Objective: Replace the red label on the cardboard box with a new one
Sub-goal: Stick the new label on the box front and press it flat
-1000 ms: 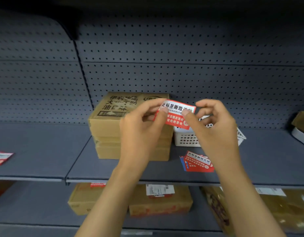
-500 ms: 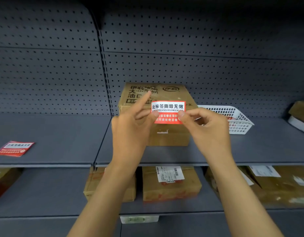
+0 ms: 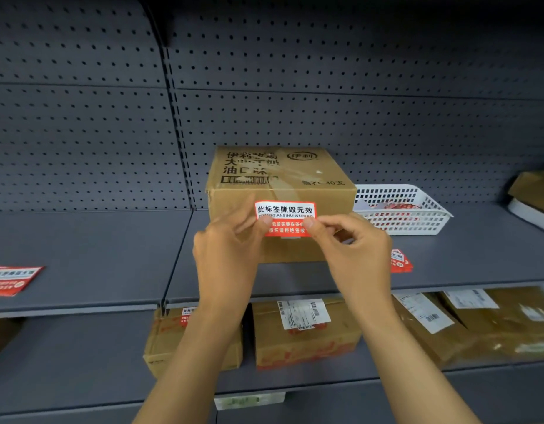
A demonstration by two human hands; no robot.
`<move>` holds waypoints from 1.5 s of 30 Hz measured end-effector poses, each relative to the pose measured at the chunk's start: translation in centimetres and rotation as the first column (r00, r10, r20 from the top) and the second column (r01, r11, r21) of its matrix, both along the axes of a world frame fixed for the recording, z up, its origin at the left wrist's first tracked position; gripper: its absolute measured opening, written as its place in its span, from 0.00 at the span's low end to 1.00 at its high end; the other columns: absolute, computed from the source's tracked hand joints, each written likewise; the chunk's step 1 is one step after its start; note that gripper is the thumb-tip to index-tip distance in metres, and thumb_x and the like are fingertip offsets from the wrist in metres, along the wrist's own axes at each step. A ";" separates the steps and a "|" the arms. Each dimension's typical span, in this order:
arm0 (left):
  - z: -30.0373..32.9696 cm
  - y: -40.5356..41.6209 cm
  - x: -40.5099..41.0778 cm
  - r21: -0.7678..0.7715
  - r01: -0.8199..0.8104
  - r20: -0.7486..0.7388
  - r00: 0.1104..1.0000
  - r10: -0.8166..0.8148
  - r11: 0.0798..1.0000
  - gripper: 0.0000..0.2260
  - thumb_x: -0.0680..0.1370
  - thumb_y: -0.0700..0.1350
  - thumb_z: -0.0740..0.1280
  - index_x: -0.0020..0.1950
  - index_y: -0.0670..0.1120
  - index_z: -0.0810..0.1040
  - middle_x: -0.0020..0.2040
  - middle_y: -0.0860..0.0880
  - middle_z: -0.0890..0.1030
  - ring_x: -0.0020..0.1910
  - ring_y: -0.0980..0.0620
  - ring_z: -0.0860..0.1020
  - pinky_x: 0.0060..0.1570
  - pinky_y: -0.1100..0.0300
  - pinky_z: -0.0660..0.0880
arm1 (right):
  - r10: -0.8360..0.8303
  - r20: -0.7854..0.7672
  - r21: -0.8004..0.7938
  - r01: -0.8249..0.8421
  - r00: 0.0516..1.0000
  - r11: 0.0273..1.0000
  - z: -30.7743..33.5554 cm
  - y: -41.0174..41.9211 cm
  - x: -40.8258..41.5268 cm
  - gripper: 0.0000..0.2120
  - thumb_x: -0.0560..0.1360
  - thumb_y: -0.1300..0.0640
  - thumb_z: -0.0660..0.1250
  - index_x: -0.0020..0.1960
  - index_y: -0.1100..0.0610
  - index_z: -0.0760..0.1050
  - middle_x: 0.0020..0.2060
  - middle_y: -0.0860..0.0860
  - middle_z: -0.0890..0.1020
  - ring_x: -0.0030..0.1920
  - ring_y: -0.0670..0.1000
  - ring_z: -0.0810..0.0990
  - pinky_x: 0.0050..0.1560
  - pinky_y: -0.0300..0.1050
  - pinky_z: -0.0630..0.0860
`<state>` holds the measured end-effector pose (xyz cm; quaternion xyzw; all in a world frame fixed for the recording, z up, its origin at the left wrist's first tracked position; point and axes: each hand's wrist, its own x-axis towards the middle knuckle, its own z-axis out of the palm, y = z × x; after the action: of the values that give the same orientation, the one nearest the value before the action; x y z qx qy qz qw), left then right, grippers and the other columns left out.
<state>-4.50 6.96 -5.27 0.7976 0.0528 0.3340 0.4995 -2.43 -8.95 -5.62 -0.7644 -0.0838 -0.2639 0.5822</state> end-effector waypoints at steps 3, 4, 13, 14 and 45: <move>-1.0 0.5 0.5 -0.043 0.019 -0.028 0.999 -0.020 0.999 0.11 0.76 0.51 0.75 0.58 0.57 0.85 0.41 0.70 0.81 0.45 0.75 0.81 0.46 0.78 0.74 | -0.009 -0.007 0.010 0.009 1.000 1.000 -1.0 0.4 0.3 0.05 0.72 0.51 0.78 0.44 0.52 0.88 0.35 0.48 0.82 0.36 0.43 0.77 0.37 0.29 0.70; -1.3 0.7 0.7 -0.061 0.017 -0.044 0.999 -0.019 0.998 0.10 0.75 0.52 0.75 0.56 0.56 0.86 0.41 0.68 0.82 0.46 0.74 0.81 0.44 0.78 0.74 | -0.010 -0.022 0.010 0.010 1.000 1.000 -1.3 0.5 0.4 0.06 0.72 0.50 0.78 0.44 0.52 0.88 0.35 0.48 0.83 0.36 0.43 0.77 0.37 0.30 0.70; -3.9 1.1 1.7 -0.025 -0.029 -0.065 0.998 0.028 0.999 0.07 0.76 0.58 0.71 0.54 0.62 0.84 0.46 0.56 0.85 0.45 0.59 0.80 0.48 0.63 0.78 | -0.027 -0.104 0.007 0.028 0.994 1.000 -4.1 1.2 1.5 0.07 0.72 0.47 0.77 0.45 0.49 0.88 0.37 0.47 0.84 0.36 0.43 0.78 0.39 0.35 0.75; -4.1 1.0 1.7 -0.032 -0.033 -0.062 0.998 0.031 0.999 0.07 0.76 0.58 0.71 0.54 0.62 0.84 0.47 0.56 0.85 0.45 0.59 0.80 0.48 0.62 0.77 | -0.032 -0.110 0.004 0.033 0.993 0.999 -4.4 1.2 1.7 0.07 0.73 0.46 0.77 0.44 0.49 0.87 0.36 0.46 0.84 0.36 0.43 0.77 0.39 0.37 0.76; -7.6 -0.6 5.9 0.374 -0.419 0.057 0.901 0.430 0.827 0.10 0.74 0.60 0.73 0.47 0.55 0.85 0.62 0.46 0.75 0.66 0.35 0.68 0.56 0.43 0.62 | -0.100 -0.137 -0.026 0.098 0.985 0.995 -8.5 1.7 6.8 0.13 0.74 0.39 0.73 0.45 0.48 0.86 0.34 0.45 0.84 0.36 0.45 0.79 0.41 0.50 0.80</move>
<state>1.36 6.39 -12.82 0.8517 0.1707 0.4283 0.2490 4.36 -7.29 -14.13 -0.7895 -0.0077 -0.2382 0.5656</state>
